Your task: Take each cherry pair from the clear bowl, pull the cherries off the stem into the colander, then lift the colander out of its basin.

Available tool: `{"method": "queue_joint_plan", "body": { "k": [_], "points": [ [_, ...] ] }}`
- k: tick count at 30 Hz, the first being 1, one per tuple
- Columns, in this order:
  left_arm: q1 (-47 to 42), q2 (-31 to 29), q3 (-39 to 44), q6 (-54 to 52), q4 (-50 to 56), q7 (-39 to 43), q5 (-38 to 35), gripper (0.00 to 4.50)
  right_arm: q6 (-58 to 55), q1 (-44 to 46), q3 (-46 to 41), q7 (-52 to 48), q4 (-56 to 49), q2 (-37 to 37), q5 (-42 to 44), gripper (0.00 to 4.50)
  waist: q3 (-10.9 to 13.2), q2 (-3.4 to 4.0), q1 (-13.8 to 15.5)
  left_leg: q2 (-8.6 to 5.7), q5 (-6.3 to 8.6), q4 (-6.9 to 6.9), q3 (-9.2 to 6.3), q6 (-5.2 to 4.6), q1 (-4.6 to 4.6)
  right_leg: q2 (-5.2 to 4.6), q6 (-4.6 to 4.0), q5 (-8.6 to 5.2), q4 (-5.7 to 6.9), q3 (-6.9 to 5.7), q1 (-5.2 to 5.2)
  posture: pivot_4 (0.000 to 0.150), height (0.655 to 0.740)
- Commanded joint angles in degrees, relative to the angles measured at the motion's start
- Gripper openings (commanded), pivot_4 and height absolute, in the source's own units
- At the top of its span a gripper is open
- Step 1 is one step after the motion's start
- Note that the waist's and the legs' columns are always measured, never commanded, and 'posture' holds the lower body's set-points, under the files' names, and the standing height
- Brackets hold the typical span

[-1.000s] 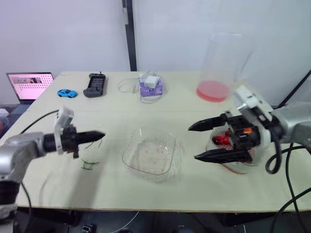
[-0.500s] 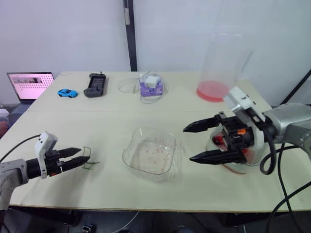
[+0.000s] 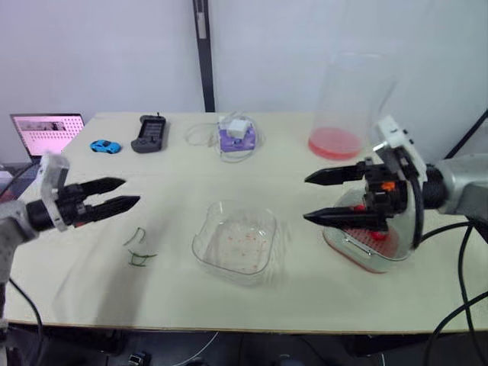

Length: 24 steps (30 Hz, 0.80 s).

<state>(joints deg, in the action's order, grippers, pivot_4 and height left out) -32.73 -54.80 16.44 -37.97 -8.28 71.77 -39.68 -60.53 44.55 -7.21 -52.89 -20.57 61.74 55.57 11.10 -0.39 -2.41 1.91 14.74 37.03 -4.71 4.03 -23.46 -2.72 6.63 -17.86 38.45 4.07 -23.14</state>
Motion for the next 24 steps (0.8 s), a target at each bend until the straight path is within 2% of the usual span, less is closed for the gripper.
{"method": "queue_joint_plan", "body": {
  "k": [1, 4, 8, 10, 13, 17, 21, 24],
  "points": [
    [-10.26, 0.94, -6.55, -3.39, 1.74, 5.05, -1.71, 4.47, -1.82, 0.26, -2.33, 3.05, -0.91, 2.05, -1.43, 4.5, 0.0, 0.0, 0.13, 0.01, 0.0, -0.01, -0.01, 0.0, 0.0, 0.02, 0.0, 0.0, 0.0, 0.0, 0.0, 0.15, 0.7332],
    [-17.14, 4.49, -11.78, -3.81, 0.63, 8.42, -1.01, 4.47, -3.88, -3.73, -5.79, 6.41, -3.85, 5.5, -3.45, 4.5, 0.0, 0.02, 0.2, -0.02, 0.04, -0.04, 0.01, -0.07, -0.03, 0.0, 0.01, -0.01, -0.08, 0.01, 0.0, 0.15, 0.7332],
    [-23.13, 9.47, -16.68, -3.81, -1.29, 12.53, -0.3, 4.47, -10.74, -11.56, -14.68, 10.25, -10.35, 10.0, -2.62, 4.5, 0.0, 0.01, 0.19, -0.02, 0.06, -0.02, 0.01, -0.11, -0.06, 0.02, 0.01, -0.01, -0.11, 0.01, -0.01, 0.15, 0.7332],
    [-24.94, 11.36, -18.64, -3.87, -2.25, 14.57, 0.12, 4.47, -14.32, -16.6, -20.61, 12.03, -15.55, 10.97, -2.69, 4.5, 0.0, 0.01, -0.1, -0.01, 0.06, -0.01, -0.01, -0.11, -0.05, 0.04, 0.01, -0.01, -0.07, 0.01, -0.01, 0.15, 0.7332],
    [-26.92, 13.71, -20.41, -1.58, -4.6, 16.97, 1.71, 4.47, -22.6, -19.28, -26.5, 16.27, -22.3, 9.96, 0.98, 4.5, -0.01, 0.05, -0.23, -0.01, 0.07, 0.0, 0.0, -0.13, 0.02, 0.08, 0.0, -0.01, 0.02, 0.07, -0.02, 0.15, 0.7332],
    [-28.29, 16.68, -21.5, -0.36, -5.24, 18.07, 2.78, 4.47, -31.36, -22.76, -26.67, 19.93, -26.18, 11.67, 2.17, 4.5, -0.02, 0.04, 0.14, -0.01, 0.07, 0.03, -0.01, -0.13, 0.02, 0.06, 0.0, -0.01, 0.04, 0.06, 0.01, 0.15, 0.7332],
    [-26.86, 17.81, -21.78, 1.14, -2.96, 17.89, 3.83, 4.47, -31.97, -23.52, -19.07, 25.07, -22.57, 12.99, 5.62, 4.5, -0.01, 0.03, 0.13, -0.02, 0.07, 0.05, 0.01, -0.13, -0.02, 0.02, 0.0, -0.01, -0.02, 0.06, 0.02, 0.15, 0.7332],
    [-25.07, 18.06, -21.73, 1.99, -0.41, 16.14, 4.99, 4.47, -31.97, -21.52, -13.48, 28.8, -19.9, 12.77, 4.15, 4.5, -0.01, 0.04, -0.12, -0.01, 0.07, 0.04, 0.0, -0.13, -0.01, 0.04, 0.0, -0.01, -0.01, 0.07, 0.0, 0.15, 0.7332]
  ]
}}
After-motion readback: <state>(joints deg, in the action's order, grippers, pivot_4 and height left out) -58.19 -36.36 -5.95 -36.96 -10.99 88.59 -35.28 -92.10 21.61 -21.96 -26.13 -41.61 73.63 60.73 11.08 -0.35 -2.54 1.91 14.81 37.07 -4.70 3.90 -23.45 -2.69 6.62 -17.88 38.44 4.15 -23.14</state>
